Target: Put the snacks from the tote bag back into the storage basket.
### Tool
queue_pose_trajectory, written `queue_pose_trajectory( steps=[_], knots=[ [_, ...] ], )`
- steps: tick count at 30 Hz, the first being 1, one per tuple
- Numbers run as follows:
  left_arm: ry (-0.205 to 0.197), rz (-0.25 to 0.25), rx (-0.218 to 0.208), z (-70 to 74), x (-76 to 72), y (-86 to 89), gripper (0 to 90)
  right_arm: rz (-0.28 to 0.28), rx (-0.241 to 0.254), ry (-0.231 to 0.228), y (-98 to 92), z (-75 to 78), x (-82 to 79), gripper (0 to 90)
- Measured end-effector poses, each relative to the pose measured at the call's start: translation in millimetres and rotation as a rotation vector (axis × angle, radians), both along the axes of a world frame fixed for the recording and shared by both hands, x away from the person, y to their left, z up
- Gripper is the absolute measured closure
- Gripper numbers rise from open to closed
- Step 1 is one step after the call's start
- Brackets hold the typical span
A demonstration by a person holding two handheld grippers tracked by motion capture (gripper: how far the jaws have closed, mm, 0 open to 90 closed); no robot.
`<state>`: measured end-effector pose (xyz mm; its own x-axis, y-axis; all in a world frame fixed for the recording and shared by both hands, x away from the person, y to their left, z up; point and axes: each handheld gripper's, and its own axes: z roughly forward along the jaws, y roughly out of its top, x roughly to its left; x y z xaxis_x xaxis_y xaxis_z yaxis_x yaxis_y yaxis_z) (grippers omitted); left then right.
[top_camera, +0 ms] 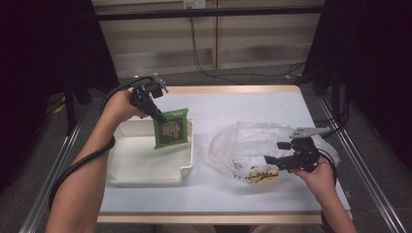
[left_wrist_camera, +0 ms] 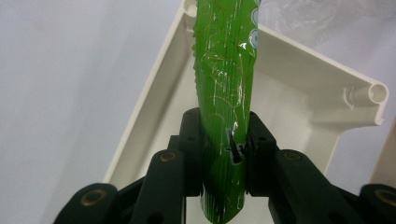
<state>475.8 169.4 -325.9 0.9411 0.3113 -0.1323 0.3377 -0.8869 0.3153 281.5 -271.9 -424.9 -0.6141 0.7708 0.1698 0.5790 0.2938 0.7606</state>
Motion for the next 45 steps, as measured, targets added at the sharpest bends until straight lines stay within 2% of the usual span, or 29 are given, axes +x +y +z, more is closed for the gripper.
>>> queue_pose_trajectory(
  steps=[2,3,7,8,9,11,12,14,15,18,20,23,24,25,26,27,29,32,37,39,40,41,43,45],
  knots=[
    [0.001,-0.011,0.010,1.5,1.5,-0.3,73.5,-0.001,-0.001,0.004,0.2,-1.1,0.3,20.0],
    [0.014,0.005,0.001,1.0,0.9,-0.3,73.3,0.001,-0.004,0.004,0.4,-1.5,0.4,20.0],
    [-0.001,0.009,-0.005,-0.6,2.0,0.3,72.8,0.002,-0.007,0.009,0.9,-1.7,0.5,20.1],
    [0.000,-0.007,0.008,0.2,3.6,0.4,72.8,0.002,-0.008,0.008,0.9,-1.7,0.5,20.1],
    [0.000,0.009,0.002,-1.9,2.9,0.0,72.8,0.003,-0.008,0.005,0.7,-1.6,0.6,20.0],
    [0.000,-0.006,0.007,-4.7,5.8,0.1,72.8,-0.002,-0.007,0.002,0.2,-1.0,0.5,20.1],
    [0.017,0.013,0.010,-5.8,5.0,-0.4,72.7,-0.005,-0.008,0.003,-0.2,-0.4,0.3,20.0],
    [0.005,0.001,0.013,-7.6,6.8,-0.8,72.4,-0.005,-0.003,0.001,-0.8,0.5,-0.2,20.1],
    [0.016,0.004,0.014,-8.3,6.7,-1.1,72.4,-0.005,-0.005,-0.001,-1.0,0.8,-0.4,20.0],
    [-0.011,-0.027,0.020,-9.2,6.3,-2.5,72.4,-0.003,-0.005,-0.003,-0.9,0.9,-0.7,20.1],
    [-0.006,-0.022,0.007,-10.7,7.4,-2.4,72.9,0.004,-0.008,-0.004,-0.5,0.5,-0.7,20.1],
    [-0.009,-0.017,0.014,-12.5,9.0,-2.2,73.3,0.001,-0.007,0.004,0.1,-0.2,-0.7,20.0],
    [-0.028,-0.020,0.014,-13.5,9.4,-2.2,73.3,0.000,-0.005,0.003,0.1,-0.5,-0.5,20.1],
    [-0.025,-0.032,0.007,-13.4,10.7,-2.2,73.3,0.000,-0.005,0.001,-0.1,-0.6,-0.5,20.1],
    [-0.014,-0.020,0.003,-12.9,10.7,-2.0,73.4,0.003,-0.006,0.001,-0.5,-0.4,-0.6,20.1],
    [-0.020,-0.014,-0.006,-13.6,10.9,-2.0,73.5,0.004,-0.006,0.000,-0.6,-0.3,-0.5,20.1],
    [-0.024,-0.025,0.004,-12.6,12.2,-2.4,73.4,0.004,-0.006,0.001,-0.5,-0.3,-0.6,20.0],
    [-0.033,-0.027,-0.004,-14.7,12.3,-4.5,73.1,0.001,-0.008,0.007,0.6,-0.7,-0.7,20.1],
    [-0.023,-0.043,0.013,-16.4,15.3,-7.8,72.6,0.003,-0.007,0.003,0.5,-0.7,-0.4,20.0],
    [-0.021,-0.028,-0.003,-19.8,15.8,-8.0,72.3,-0.001,-0.006,0.007,-0.3,-0.8,-0.5,20.0],
    [-0.026,-0.045,0.000,-19.4,18.5,-7.4,72.3,-0.006,-0.006,0.009,-0.6,-1.0,-0.7,20.0],
    [-0.016,-0.031,-0.012,-20.2,18.2,-7.1,72.3,-0.004,-0.006,0.010,-1.2,-1.1,-0.5,20.1],
    [-0.026,-0.029,0.009,-21.2,18.9,-7.1,72.4,-0.003,-0.006,0.012,-1.8,-1.6,-0.5,20.1],
    [-0.022,-0.031,-0.002,-22.7,20.8,-6.5,72.8,-0.003,-0.005,0.013,-2.3,-1.9,-0.4,20.1]
  ],
)
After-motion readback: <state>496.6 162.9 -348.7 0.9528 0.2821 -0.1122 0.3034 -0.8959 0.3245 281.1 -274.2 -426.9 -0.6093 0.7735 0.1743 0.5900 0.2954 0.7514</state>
